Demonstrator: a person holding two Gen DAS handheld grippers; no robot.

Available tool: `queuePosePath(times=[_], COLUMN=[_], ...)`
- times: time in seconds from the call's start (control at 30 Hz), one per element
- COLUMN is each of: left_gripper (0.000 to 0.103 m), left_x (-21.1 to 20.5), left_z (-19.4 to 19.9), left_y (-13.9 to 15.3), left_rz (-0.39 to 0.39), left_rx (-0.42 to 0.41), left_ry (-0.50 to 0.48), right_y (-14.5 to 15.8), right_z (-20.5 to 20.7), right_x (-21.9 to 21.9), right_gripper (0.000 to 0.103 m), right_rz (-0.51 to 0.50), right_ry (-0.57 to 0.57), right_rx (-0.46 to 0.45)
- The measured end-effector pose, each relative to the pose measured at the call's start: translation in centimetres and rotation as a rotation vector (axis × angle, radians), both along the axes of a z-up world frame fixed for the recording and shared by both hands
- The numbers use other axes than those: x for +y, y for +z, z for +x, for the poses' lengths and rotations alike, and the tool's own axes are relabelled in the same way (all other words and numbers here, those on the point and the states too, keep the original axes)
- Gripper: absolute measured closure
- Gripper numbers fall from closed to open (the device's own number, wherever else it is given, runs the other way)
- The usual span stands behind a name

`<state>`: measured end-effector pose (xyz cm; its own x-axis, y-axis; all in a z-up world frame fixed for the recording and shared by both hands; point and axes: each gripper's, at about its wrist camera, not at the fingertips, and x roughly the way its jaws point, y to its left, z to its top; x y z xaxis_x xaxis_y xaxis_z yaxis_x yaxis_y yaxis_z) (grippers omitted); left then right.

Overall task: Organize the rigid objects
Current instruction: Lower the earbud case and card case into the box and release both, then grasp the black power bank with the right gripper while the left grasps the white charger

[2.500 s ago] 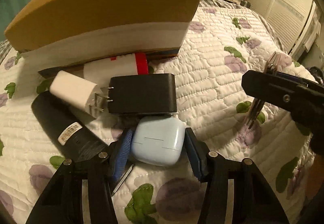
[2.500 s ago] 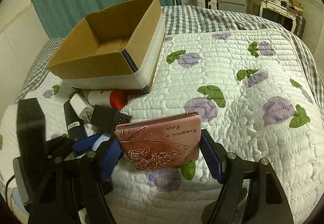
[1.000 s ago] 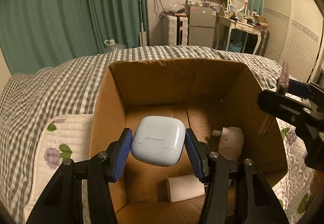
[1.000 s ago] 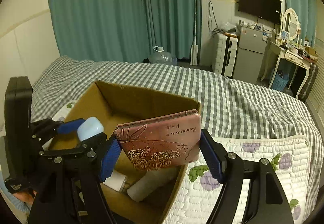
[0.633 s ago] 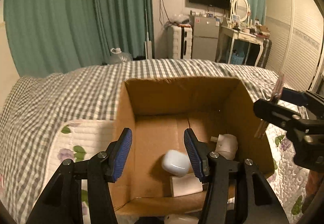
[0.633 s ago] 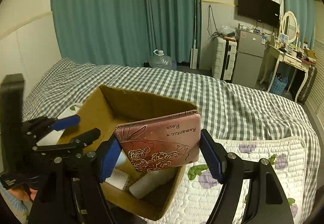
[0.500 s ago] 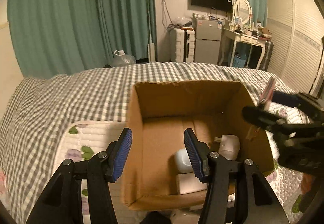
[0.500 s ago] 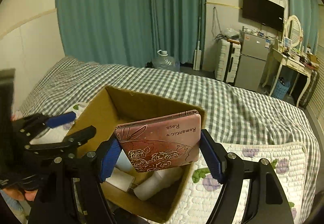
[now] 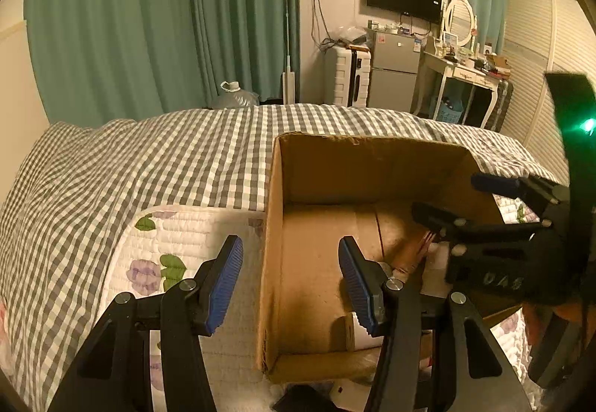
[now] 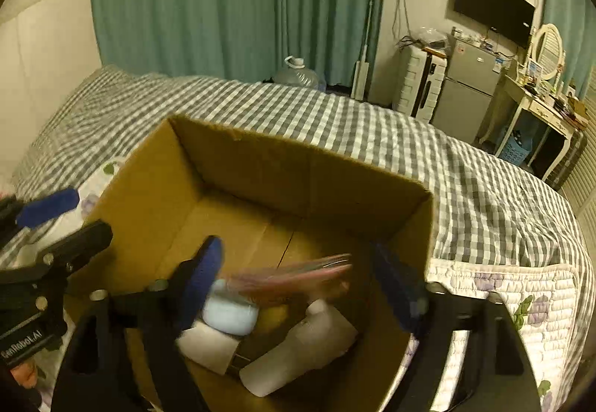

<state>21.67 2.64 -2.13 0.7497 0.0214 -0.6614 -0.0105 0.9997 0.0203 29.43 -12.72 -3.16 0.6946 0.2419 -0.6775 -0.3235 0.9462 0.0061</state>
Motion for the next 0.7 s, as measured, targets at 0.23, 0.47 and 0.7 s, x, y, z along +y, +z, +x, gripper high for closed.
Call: queuePosePath(times=[0.23,0.47,0.7], left_gripper=[0.044,0.044,0.042], left_x=[-0.7,-0.9,-0.6], left_z=[-2.5,-6.0,-9.1], left_y=[1.0,0.8,-1.6], left_rz=[0.0,-0.007,-0.03], left_rx=[-0.04,-0.055,-0.006], left_ry=[-0.016,-0.024,-0.016], right_y=[3.2,3.4,0.1], right_z=[-4.2,-10.7,-14.6], right_x=[-2.3,-5.0,-5.6], right_gripper=[0.013,0.011,0.011], right_rz=[0.052,0.092,0.079], right_ry=[-0.023,-0.034,-0.006], right_rx=[-0.108,-0.167,-0.11])
